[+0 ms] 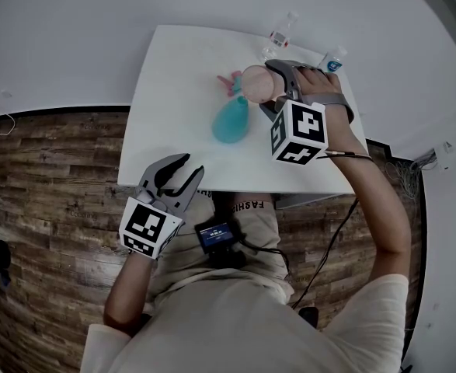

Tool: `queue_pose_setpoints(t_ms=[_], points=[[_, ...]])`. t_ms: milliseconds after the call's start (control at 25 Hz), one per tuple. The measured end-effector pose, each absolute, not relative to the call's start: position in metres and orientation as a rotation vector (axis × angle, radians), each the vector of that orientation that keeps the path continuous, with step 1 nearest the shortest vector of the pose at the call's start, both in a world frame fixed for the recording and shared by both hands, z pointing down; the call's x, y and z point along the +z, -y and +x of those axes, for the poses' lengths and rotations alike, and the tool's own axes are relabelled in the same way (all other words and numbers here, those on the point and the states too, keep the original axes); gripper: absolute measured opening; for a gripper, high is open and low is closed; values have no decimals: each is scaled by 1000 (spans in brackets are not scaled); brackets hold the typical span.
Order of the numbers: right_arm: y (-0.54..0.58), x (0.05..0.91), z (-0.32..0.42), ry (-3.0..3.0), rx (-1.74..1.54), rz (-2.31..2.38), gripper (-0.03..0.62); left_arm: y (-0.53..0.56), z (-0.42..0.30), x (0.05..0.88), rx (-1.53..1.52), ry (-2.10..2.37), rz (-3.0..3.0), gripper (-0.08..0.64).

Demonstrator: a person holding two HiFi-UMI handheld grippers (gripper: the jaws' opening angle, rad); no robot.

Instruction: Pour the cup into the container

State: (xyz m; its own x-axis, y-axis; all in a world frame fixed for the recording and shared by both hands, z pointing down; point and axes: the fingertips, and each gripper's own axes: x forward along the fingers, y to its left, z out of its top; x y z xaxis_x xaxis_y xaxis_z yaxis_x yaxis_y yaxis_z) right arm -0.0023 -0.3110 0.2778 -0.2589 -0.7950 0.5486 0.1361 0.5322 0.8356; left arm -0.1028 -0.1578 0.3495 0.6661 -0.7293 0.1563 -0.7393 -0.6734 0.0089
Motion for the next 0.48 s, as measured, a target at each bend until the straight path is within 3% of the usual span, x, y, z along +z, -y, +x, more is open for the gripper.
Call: queue_pose_setpoints(t_ms=[480], points=[[308, 276, 0, 1564, -1018, 580, 362, 155, -102, 349, 231, 1234, 2807, 141]])
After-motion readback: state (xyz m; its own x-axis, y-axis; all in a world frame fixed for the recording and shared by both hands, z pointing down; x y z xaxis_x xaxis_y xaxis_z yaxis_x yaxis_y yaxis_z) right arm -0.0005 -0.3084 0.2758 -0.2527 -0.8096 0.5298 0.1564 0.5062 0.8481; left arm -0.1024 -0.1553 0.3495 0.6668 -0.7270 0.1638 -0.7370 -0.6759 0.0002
